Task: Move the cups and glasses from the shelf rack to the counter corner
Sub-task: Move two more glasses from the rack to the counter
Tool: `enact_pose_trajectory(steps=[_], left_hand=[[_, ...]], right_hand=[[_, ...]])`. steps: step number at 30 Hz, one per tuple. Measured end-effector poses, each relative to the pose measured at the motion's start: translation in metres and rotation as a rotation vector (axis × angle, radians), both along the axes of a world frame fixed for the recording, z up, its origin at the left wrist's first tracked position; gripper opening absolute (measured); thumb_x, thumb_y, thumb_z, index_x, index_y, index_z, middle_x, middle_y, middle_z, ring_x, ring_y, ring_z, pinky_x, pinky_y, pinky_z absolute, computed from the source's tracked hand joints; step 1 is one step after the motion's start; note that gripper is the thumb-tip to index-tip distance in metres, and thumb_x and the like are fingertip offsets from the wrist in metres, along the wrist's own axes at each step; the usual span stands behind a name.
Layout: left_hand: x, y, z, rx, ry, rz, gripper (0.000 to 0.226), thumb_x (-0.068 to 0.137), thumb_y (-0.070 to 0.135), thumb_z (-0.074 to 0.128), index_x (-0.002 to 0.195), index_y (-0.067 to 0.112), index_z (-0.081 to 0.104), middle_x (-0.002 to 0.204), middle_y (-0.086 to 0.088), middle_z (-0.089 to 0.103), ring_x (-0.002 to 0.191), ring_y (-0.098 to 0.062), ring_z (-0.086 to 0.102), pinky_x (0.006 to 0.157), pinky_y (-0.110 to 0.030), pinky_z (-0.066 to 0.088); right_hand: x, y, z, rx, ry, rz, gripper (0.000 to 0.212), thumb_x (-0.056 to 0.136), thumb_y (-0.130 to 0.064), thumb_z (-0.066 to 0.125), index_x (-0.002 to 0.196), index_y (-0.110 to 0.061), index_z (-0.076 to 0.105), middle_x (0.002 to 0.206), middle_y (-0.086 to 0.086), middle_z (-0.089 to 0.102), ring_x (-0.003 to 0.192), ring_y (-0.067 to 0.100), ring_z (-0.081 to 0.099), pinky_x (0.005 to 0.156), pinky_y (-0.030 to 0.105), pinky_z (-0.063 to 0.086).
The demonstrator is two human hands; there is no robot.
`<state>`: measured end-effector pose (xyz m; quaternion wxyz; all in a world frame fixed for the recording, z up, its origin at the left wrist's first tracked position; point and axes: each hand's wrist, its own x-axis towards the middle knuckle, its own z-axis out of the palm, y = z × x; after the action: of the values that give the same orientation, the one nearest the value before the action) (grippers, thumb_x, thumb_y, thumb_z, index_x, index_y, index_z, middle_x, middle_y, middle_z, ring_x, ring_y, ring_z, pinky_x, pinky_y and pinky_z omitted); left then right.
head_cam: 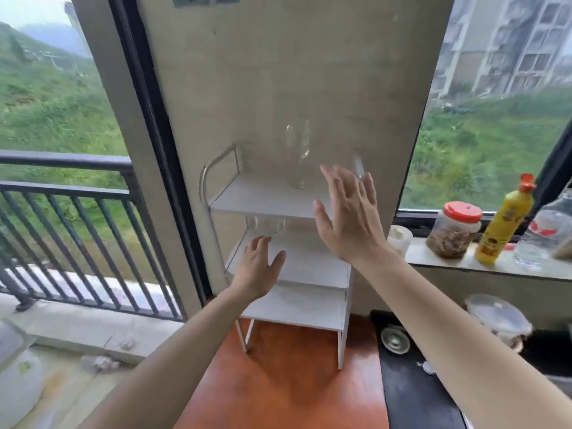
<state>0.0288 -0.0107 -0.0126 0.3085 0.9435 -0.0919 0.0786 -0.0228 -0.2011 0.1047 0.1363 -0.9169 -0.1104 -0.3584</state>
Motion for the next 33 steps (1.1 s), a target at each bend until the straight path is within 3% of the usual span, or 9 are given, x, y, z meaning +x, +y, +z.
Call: enact_pose_trajectory(steps=[6,11,14,17,20,24,28,31,33], left_hand=[[0.042,-0.032,0.005,-0.219,0.087,-0.159,0.059,0.096,0.033,0.063,0.147,0.012,0.041,0.152,-0.007,0.034,0.127,-0.025,0.049,0.105,-0.041,0.044],[0.065,-0.041,0.012,-0.54,0.271,-0.139,0.053,0.094,0.024,0.065,0.141,0.008,0.045,0.138,-0.013,0.051,0.112,-0.028,0.061,0.099,-0.047,0.051],[0.066,-0.033,0.01,-0.492,0.197,-0.091,0.04,0.096,0.024,0.061,0.132,0.009,0.051,0.128,-0.009,0.055,0.091,-0.016,0.061,0.091,-0.038,0.051],[0.061,-0.021,0.0,-0.458,0.109,-0.059,0.026,0.098,0.025,0.059,0.115,0.008,0.049,0.111,-0.007,0.055,0.079,-0.013,0.054,0.069,-0.029,0.044],[0.055,-0.001,-0.007,-0.485,0.052,0.027,0.023,0.1,0.031,0.054,0.096,0.012,0.041,0.084,-0.005,0.053,0.069,-0.021,0.049,0.054,-0.023,0.037],[0.046,0.026,-0.005,-0.519,0.04,0.126,0.033,0.102,0.042,0.045,0.088,0.013,0.037,0.079,-0.01,0.054,0.07,-0.029,0.053,0.062,-0.04,0.045],[0.03,0.043,-0.004,-0.568,0.023,0.129,0.039,0.1,0.048,0.045,0.097,0.01,0.036,0.088,-0.017,0.065,0.073,-0.029,0.064,0.072,-0.05,0.054],[0.016,0.044,-0.004,-0.574,0.03,0.073,0.042,0.098,0.054,0.04,0.111,0.014,0.036,0.072,-0.002,0.059,0.064,-0.017,0.057,0.07,-0.054,0.056],[0.005,0.041,-0.005,-0.608,0.031,0.066,0.049,0.095,0.061,0.037,0.109,0.016,0.047,0.071,0.0,0.054,0.066,-0.018,0.055,0.072,-0.054,0.055]], right_hand=[[0.001,0.0,-0.001,-0.05,-0.01,-0.085,0.054,0.099,-0.02,0.053,0.149,-0.005,0.043,0.143,0.015,0.054,0.138,0.029,0.047,0.126,0.052,0.002],[0.007,0.004,0.011,-0.069,-0.062,-0.127,0.053,0.097,-0.018,0.055,0.146,-0.001,0.045,0.14,0.016,0.056,0.133,0.031,0.051,0.126,0.048,-0.002],[0.023,0.015,0.025,-0.03,-0.073,-0.071,0.055,0.096,-0.016,0.056,0.147,0.0,0.043,0.141,0.018,0.053,0.135,0.034,0.048,0.126,0.047,0.009],[0.047,0.032,0.039,0.192,0.015,0.058,0.067,0.094,-0.019,0.062,0.153,-0.005,0.033,0.145,0.017,0.044,0.132,0.034,0.045,0.115,0.042,0.032],[0.08,0.047,0.045,0.489,0.168,0.062,0.092,0.092,-0.03,0.069,0.16,-0.01,0.01,0.154,0.016,0.028,0.141,0.033,0.034,0.117,0.04,0.027],[0.12,0.053,0.047,0.872,0.285,0.093,0.116,0.085,-0.042,0.078,0.16,-0.016,-0.007,0.159,0.02,0.024,0.146,0.033,0.03,0.117,0.035,0.023],[0.14,0.052,0.038,0.95,0.291,0.16,0.096,0.093,-0.04,0.069,0.161,-0.018,0.005,0.149,0.009,0.047,0.133,0.025,0.05,0.097,0.023,0.038],[0.133,0.058,0.031,1.013,0.241,0.204,0.08,0.094,-0.034,0.067,0.155,-0.017,0.02,0.128,0.011,0.061,0.109,0.023,0.061,0.081,0.025,0.043],[0.117,0.064,0.029,1.076,0.221,0.239,0.076,0.091,-0.034,0.067,0.152,-0.022,0.024,0.125,0.01,0.061,0.107,0.024,0.063,0.081,0.031,0.05]])
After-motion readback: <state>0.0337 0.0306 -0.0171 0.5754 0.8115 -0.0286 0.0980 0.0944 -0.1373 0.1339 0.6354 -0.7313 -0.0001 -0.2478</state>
